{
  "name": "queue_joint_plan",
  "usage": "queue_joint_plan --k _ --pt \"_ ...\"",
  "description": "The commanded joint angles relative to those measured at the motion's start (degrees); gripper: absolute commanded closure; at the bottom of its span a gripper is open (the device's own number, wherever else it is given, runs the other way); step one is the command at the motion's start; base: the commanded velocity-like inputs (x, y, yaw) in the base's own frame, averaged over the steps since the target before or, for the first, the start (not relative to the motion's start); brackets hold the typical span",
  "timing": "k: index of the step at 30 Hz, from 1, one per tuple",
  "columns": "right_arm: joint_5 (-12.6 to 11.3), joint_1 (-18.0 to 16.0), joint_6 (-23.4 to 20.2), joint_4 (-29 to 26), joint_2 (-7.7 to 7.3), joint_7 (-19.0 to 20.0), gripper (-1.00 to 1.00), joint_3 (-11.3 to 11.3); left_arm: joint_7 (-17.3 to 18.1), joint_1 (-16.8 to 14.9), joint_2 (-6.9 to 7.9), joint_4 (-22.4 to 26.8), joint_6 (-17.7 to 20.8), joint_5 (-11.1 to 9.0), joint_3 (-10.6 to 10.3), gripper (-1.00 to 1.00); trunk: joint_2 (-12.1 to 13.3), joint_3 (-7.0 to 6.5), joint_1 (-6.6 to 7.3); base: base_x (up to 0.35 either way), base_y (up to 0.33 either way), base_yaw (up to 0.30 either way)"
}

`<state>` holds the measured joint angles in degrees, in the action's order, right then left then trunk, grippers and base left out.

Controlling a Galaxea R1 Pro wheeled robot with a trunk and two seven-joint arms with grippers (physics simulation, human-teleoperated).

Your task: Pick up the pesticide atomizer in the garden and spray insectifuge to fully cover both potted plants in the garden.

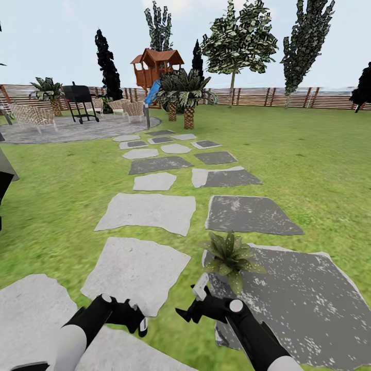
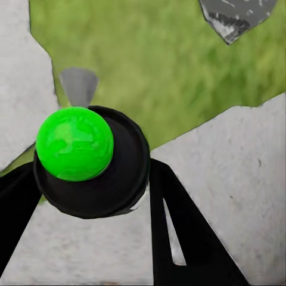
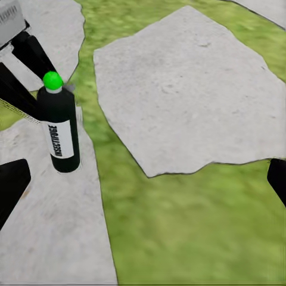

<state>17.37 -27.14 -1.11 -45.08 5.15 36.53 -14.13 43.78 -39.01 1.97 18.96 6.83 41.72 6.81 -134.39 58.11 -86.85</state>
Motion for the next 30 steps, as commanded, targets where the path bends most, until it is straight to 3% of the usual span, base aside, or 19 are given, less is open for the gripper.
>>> queue_joint_plan --k 1,4,7,8,12,14,17,18,22,30 --pt "0.4 0.0 -0.1 0.1 -0.04 0.2 -1.0 0.1 0.8 0.0 0.28 0.1 0.3 0.4 0.5 1.0 0.0 0.05 0.01 0.0 0.0 0.0" --pt "0.6 0.0 -0.2 1.0 -0.16 0.3 -1.0 0.2 1.7 -0.4 1.26 0.5 -0.7 1.5 0.6 1.0 0.0 0.05 0.01 0.0 0.0 0.0" --pt "1.6 -0.1 -0.4 1.2 -0.22 1.2 -1.0 0.2 2.6 -0.8 1.33 0.8 -1.7 2.5 0.7 1.0 0.0 0.05 0.01 0.0 0.0 0.0" --pt "4.6 -0.1 -0.4 1.2 -0.22 2.8 -1.0 0.2 8.4 -0.8 1.22 0.9 -5.5 11.9 0.7 1.0 0.0 0.05 0.01 0.0 0.0 0.0" --pt "10.6 -0.8 -0.7 1.1 0.02 6.1 -1.0 0.2 9.1 -0.9 0.6 1.1 -5.7 15.8 0.7 1.0 0.0 0.05 0.01 0.0 0.0 0.0" --pt "11.7 -2.1 -0.9 1.2 0.16 8.5 -1.0 0.2 9.2 -0.9 0.22 1.1 -5.8 17.7 0.7 1.0 0.0 0.05 0.01 0.0 0.0 0.0" --pt "12.0 -3.3 -1.0 1.2 0.2 11.4 -1.0 0.3 9.4 -0.9 -0.04 1.1 -5.8 18.6 0.3 1.0 0.0 0.05 0.01 0.0 0.0 0.0" --pt "12.0 -3.7 -1.0 1.1 0.21 12.0 1.0 0.3 9.7 -0.9 -0.12 1.1 -5.8 18.8 -0.4 1.0 0.0 0.05 0.01 0.0 0.0 0.0" --pt "12.1 -4.5 -1.1 1.1 0.21 12.6 1.0 0.3 10.9 -1.0 -0.95 2.7 -5.7 18.9 -3.3 1.0 0.0 0.05 0.01 0.0 0.0 0.0" --pt "12.0 -4.7 -1.1 1.1 0.21 12.7 1.0 0.2 11.1 -1.0 -4.84 4.0 -5.7 18.9 -3.9 1.0 0.0 0.05 0.01 0.0 0.0 0.0"
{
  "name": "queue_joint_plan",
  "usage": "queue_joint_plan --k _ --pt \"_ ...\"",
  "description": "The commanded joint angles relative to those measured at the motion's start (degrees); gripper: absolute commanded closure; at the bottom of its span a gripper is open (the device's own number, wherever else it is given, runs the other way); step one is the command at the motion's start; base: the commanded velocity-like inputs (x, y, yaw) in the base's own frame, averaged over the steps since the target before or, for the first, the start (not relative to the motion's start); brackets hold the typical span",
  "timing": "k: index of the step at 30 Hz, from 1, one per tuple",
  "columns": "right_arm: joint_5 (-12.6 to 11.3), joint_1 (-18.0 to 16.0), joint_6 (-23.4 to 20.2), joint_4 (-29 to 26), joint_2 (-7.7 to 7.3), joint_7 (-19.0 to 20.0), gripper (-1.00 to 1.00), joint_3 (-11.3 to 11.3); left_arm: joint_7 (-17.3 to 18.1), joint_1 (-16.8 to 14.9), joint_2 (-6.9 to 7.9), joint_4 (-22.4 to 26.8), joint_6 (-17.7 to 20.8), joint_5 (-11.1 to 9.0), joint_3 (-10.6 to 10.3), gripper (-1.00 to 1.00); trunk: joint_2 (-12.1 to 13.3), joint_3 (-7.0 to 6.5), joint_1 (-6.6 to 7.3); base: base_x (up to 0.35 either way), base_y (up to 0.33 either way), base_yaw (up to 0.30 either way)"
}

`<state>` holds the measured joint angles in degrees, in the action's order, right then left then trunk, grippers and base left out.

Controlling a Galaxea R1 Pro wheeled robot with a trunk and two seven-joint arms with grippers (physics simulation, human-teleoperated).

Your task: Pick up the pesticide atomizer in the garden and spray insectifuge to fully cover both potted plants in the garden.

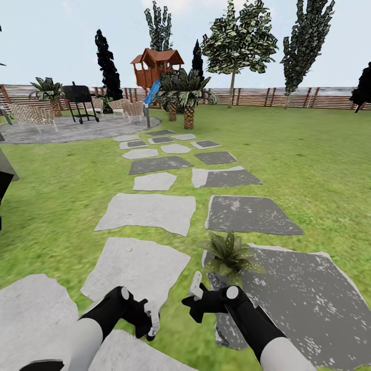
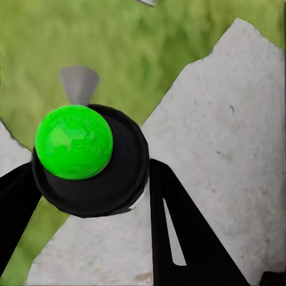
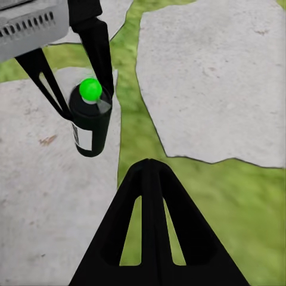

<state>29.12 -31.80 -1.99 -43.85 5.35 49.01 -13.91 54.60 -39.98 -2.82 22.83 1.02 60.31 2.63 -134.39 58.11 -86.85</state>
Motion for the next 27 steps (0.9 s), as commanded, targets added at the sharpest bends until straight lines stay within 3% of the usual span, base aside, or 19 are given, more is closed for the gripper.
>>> queue_joint_plan --k 1,10,27 --pt "0.2 0.0 -0.2 -0.1 0.01 0.2 1.0 0.0 0.3 0.0 -0.44 0.2 0.1 0.3 0.3 1.0 0.0 0.05 0.01 0.0 0.0 0.0" --pt "0.2 0.0 -0.1 -0.2 0.05 0.2 1.0 0.0 2.5 -1.6 -2.98 0.4 0.4 0.3 0.3 1.0 0.0 0.05 0.01 0.0 0.0 0.0" --pt "0.2 0.0 -0.1 -0.6 0.24 0.2 1.0 -0.1 2.7 -2.0 -4.73 0.5 0.2 0.2 0.3 1.0 0.0 0.05 0.01 0.0 0.0 0.0"
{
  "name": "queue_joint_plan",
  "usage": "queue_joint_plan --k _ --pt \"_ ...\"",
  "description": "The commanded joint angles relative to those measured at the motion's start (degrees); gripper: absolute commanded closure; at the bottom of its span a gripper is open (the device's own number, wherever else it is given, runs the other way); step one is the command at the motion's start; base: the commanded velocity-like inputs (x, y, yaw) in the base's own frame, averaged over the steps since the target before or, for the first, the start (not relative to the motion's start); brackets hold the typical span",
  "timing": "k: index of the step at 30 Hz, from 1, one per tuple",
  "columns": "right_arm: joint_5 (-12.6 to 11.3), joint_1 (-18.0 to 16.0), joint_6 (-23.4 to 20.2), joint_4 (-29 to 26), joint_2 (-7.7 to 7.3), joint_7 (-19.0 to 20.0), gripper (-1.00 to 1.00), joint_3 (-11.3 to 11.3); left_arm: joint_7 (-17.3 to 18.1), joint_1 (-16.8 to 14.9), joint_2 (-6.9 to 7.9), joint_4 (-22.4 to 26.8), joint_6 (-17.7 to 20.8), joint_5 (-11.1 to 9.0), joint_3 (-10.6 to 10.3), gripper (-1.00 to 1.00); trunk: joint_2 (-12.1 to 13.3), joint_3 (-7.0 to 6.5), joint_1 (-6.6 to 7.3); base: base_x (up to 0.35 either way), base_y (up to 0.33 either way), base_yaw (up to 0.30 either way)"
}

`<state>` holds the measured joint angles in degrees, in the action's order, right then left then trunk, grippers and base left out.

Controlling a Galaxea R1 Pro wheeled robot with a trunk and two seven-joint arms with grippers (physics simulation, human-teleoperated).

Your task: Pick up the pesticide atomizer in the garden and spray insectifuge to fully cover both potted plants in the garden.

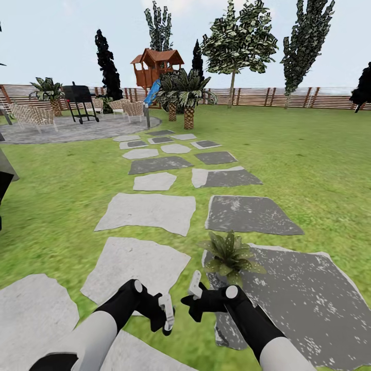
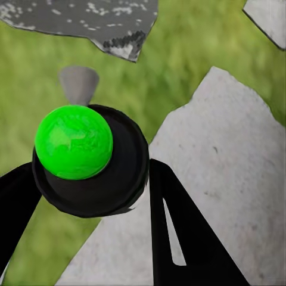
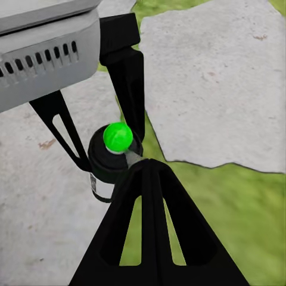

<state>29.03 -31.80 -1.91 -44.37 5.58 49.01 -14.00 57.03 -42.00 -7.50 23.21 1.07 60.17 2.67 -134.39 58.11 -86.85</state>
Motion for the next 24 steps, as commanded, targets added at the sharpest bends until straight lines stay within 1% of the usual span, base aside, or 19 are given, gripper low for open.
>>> queue_joint_plan --k 1,16,24 --pt "0.2 0.0 -0.2 -0.1 -0.02 0.2 1.0 0.0 0.3 0.0 -0.05 0.1 0.1 0.2 0.3 1.0 0.0 0.05 0.01 0.0 0.0 0.0" --pt "0.2 0.0 -0.1 0.0 -0.04 0.2 1.0 0.0 0.4 0.0 -1.13 0.1 0.0 -0.3 0.4 1.0 0.0 0.05 0.01 0.0 0.0 0.0" --pt "0.2 0.0 -0.1 0.0 -0.03 0.2 1.0 -0.1 0.5 -0.1 -1.2 0.1 0.0 -0.4 0.5 1.0 0.0 0.05 0.01 0.0 0.0 0.0"
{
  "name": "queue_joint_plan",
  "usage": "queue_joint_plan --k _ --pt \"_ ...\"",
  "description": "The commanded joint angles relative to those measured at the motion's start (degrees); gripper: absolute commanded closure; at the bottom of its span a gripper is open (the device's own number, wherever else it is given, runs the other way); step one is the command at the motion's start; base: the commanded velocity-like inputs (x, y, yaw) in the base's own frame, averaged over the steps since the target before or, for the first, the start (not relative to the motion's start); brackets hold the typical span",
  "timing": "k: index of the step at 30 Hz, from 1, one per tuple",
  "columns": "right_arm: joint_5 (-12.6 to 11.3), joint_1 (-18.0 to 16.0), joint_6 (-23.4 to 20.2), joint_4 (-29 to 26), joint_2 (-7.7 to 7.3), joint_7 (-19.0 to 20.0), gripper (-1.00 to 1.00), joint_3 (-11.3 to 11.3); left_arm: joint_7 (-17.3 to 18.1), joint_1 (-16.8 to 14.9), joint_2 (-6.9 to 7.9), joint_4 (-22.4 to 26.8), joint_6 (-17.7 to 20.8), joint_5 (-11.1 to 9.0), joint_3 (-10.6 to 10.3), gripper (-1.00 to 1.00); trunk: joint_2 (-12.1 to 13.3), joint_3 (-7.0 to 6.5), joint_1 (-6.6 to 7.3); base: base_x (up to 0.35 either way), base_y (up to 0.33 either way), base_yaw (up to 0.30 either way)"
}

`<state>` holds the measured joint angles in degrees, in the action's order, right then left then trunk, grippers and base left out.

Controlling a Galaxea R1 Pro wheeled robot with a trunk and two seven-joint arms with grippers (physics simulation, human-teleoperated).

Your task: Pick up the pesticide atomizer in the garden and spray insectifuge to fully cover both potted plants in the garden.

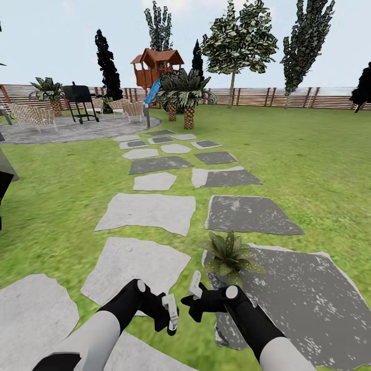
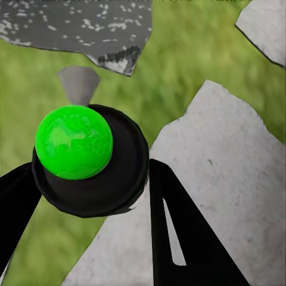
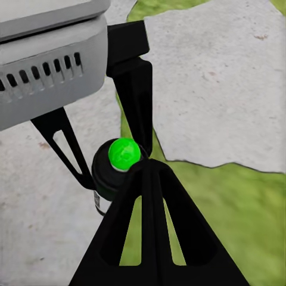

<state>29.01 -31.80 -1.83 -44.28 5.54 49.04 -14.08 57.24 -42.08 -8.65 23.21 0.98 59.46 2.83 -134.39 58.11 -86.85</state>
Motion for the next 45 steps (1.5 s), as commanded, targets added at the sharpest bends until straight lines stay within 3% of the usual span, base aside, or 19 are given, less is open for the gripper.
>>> queue_joint_plan --k 1,7,39,45 --pt "0.3 0.0 -0.2 -0.1 0.01 0.2 1.0 0.0 0.4 0.0 -0.05 0.1 0.1 0.3 0.3 1.0 0.0 0.05 0.01 0.0 0.0 0.0" --pt "0.3 0.0 -0.2 -0.1 0.0 0.2 1.0 0.0 1.9 0.0 -0.05 1.1 0.1 -2.2 0.3 1.0 0.0 0.05 0.01 0.0 0.0 0.0" --pt "0.3 0.0 -0.1 0.1 -0.09 0.3 1.0 0.1 2.9 -0.5 -0.58 1.3 0.1 -3.2 0.2 1.0 0.0 0.05 0.01 0.0 0.0 0.0" --pt "0.3 0.0 -0.1 0.1 -0.09 0.3 1.0 0.1 2.9 0.0 0.3 1.1 0.0 -2.8 0.1 1.0 0.0 0.05 0.01 0.0 0.0 0.0"
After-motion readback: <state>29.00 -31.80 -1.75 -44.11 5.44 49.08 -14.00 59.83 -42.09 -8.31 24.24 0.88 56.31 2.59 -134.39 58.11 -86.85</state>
